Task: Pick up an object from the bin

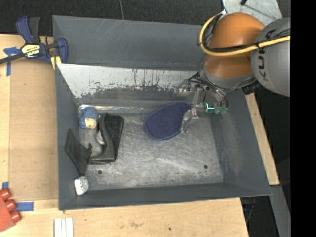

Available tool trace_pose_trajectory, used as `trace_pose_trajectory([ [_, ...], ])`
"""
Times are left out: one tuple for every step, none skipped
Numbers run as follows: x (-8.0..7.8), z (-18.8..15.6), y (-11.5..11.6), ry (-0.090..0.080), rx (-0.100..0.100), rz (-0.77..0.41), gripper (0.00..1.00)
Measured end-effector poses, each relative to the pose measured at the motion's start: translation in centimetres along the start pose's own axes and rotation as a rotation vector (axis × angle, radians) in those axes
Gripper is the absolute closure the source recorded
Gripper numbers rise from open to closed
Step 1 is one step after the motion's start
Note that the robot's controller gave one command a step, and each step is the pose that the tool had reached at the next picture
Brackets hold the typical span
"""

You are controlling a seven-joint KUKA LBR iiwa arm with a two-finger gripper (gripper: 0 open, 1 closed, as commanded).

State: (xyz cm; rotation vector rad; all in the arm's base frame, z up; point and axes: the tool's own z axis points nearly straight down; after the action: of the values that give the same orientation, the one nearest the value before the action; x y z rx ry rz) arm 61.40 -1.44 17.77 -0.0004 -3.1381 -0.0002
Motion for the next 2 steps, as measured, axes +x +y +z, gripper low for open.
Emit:
trace_pose_trajectory([
  [0.44,10.44,4.49,-0.017,-0.001,0.103,0.00],
  [0.17,9.91,4.35,-0.025,-0.001,0.103,1.00],
])
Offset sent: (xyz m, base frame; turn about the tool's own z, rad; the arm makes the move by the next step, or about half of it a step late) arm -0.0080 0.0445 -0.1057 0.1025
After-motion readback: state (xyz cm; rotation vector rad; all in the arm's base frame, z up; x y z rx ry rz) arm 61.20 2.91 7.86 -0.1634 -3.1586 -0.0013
